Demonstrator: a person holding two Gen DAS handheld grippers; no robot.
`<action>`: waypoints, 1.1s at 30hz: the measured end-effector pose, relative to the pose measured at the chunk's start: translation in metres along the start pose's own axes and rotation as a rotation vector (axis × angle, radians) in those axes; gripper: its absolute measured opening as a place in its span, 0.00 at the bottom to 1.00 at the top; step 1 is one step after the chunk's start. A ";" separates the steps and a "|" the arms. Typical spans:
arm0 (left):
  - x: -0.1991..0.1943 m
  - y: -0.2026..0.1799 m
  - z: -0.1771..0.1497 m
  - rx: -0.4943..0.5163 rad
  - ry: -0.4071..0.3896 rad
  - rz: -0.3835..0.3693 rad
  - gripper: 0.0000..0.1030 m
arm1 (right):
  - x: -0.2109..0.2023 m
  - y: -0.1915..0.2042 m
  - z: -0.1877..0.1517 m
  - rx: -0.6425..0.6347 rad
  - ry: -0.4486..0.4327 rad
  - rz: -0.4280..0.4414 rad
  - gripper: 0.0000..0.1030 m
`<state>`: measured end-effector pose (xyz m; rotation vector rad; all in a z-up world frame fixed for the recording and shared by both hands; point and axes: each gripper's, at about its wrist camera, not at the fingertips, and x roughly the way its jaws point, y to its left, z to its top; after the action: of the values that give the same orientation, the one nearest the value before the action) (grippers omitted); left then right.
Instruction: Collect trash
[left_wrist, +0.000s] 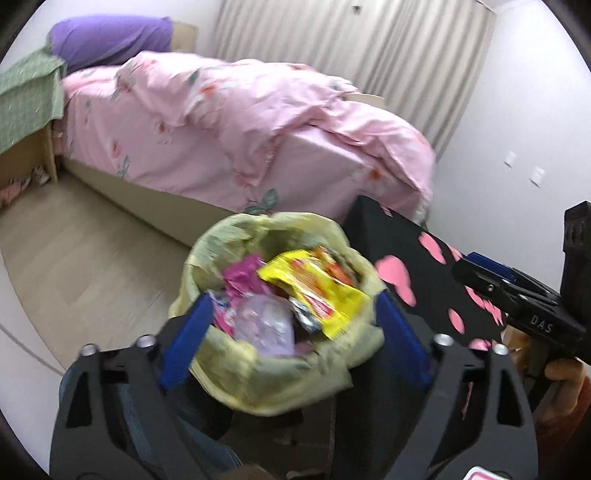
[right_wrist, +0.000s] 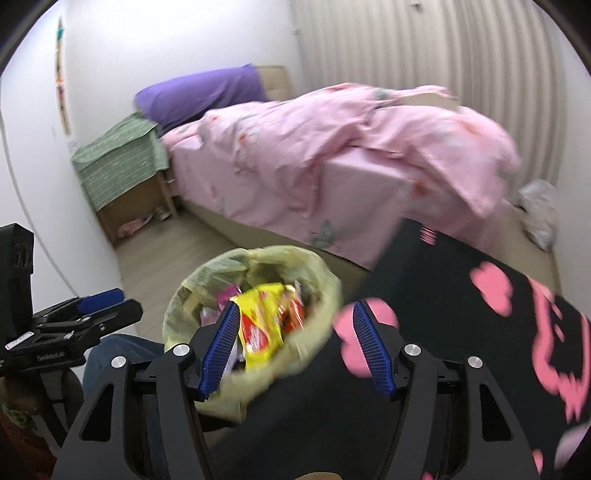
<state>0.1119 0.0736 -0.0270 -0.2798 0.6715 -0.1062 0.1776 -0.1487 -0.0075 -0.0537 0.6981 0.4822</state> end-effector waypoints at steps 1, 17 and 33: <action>-0.005 -0.007 -0.003 0.022 -0.002 -0.003 0.87 | -0.009 -0.002 -0.004 0.009 -0.006 -0.010 0.59; -0.077 -0.097 -0.049 0.287 -0.021 0.044 0.87 | -0.156 0.006 -0.107 0.121 -0.089 -0.231 0.63; -0.100 -0.089 -0.055 0.272 -0.052 0.096 0.87 | -0.171 0.021 -0.123 0.122 -0.093 -0.237 0.63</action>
<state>-0.0007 -0.0055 0.0175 0.0112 0.6097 -0.0969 -0.0192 -0.2251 0.0072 0.0013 0.6200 0.2132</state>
